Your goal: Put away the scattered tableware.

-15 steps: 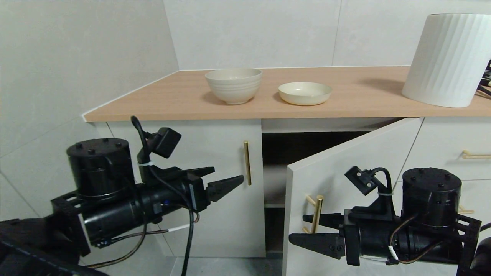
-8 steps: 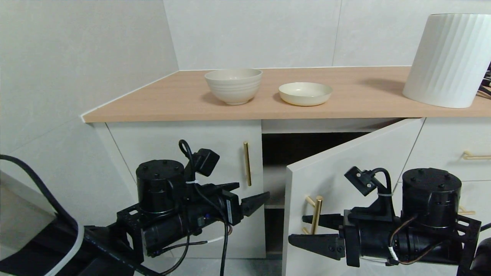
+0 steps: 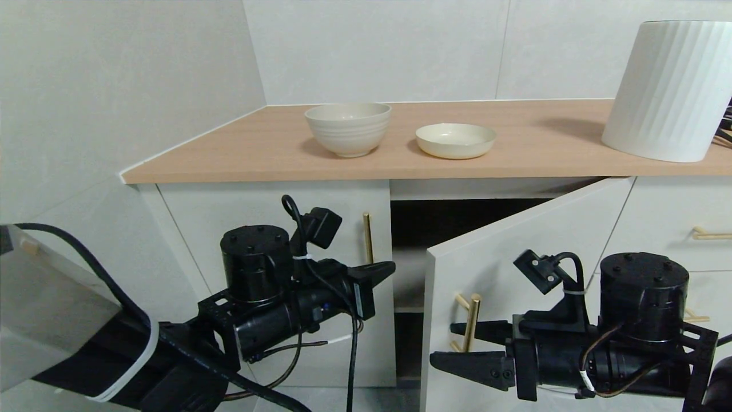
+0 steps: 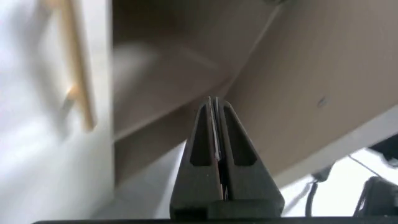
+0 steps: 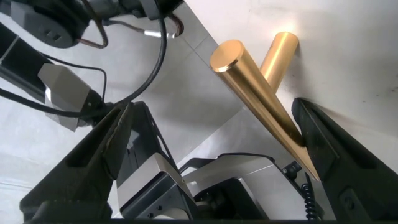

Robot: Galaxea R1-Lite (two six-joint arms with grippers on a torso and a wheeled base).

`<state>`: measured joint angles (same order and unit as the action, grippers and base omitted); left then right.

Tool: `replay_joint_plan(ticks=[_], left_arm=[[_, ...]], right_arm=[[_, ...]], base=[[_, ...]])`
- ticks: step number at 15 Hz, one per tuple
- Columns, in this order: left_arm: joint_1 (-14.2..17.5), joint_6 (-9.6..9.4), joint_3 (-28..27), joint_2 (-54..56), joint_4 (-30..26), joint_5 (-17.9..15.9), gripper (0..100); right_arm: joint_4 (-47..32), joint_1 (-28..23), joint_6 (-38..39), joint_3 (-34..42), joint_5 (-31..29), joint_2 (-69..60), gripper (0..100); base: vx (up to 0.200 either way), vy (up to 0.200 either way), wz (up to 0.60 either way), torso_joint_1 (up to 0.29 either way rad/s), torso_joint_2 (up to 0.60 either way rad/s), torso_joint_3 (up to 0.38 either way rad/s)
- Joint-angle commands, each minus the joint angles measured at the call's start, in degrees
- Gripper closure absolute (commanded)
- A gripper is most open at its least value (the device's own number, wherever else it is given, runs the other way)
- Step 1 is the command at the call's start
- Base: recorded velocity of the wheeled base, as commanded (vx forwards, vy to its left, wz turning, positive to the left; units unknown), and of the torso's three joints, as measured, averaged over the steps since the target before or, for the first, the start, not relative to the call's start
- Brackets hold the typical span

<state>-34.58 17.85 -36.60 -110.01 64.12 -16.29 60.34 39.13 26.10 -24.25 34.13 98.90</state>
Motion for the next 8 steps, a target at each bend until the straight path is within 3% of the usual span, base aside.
replay_joint_plan(ticks=[1, 3, 6, 8], left_arm=[[-0.1, -0.09, -0.1, -2.5, 0.7, -2.3, 100], [-0.9, -0.01, 1.5, -8.9, 10.7, -9.9, 100], [-2.8, 0.17, 0.5, -16.1, 23.5, -10.0, 100], [-3.7, 0.26, 0.3, -16.4, 24.1, -10.0, 100]], right_arm=[[-0.1, 0.0, 0.0, 0.1, -0.1, 0.0, 0], [-0.1, 0.0, -0.1, 0.3, -0.1, -0.1, 0], [-0.1, 0.0, -0.1, 0.3, -0.1, -0.1, 0], [-0.1, 0.0, -0.2, 0.3, -0.1, -0.1, 0]], base=[[0.000, 0.000, 0.00, 0.000, 0.00, 0.000], [0.000, 0.000, 0.00, 0.000, 0.00, 0.000], [0.000, 0.000, 0.00, 0.000, 0.00, 0.000], [0.000, 0.000, 0.00, 0.000, 0.00, 0.000]])
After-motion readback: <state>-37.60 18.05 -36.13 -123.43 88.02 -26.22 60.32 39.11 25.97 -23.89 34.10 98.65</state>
